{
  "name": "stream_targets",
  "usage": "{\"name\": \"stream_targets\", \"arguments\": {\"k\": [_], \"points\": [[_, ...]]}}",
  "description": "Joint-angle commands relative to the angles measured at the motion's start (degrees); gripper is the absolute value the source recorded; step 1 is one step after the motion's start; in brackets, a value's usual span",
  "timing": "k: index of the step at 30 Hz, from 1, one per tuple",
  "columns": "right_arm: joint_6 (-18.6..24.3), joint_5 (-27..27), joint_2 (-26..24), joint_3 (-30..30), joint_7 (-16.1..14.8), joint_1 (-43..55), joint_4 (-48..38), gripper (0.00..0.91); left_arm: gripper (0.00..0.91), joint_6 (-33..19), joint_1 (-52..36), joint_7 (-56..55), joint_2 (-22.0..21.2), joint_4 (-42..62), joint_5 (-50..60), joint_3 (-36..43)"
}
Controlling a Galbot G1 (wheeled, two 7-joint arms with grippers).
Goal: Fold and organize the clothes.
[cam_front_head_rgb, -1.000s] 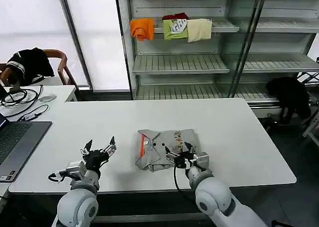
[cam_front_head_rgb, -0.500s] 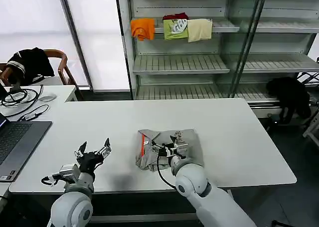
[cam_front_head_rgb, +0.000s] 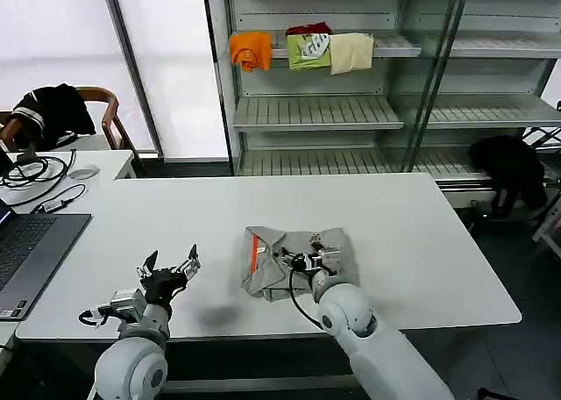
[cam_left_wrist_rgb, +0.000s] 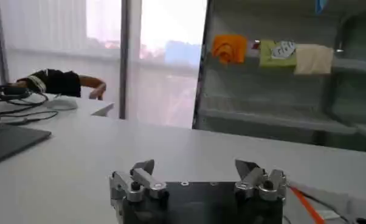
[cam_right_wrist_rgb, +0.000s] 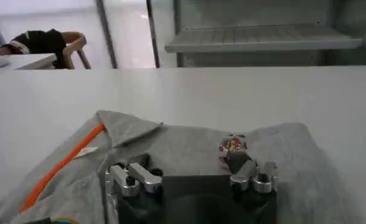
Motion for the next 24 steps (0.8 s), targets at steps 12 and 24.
{"name": "stream_targets", "arguments": {"k": [12, 24], "points": [[0.2, -0.6, -5.9, 9.4, -1.9, -6.2, 9.2, 0.907, 0.907, 0.0, -0.7, 0.1, -0.3, 0.3, 0.4, 1.6], [0.1, 0.7, -6.4, 10.0, -2.0, -7.7, 8.9, 0.907, 0.907, 0.0, -1.2, 0.3, 0.0, 1.0, 0.4, 2.3]]}}
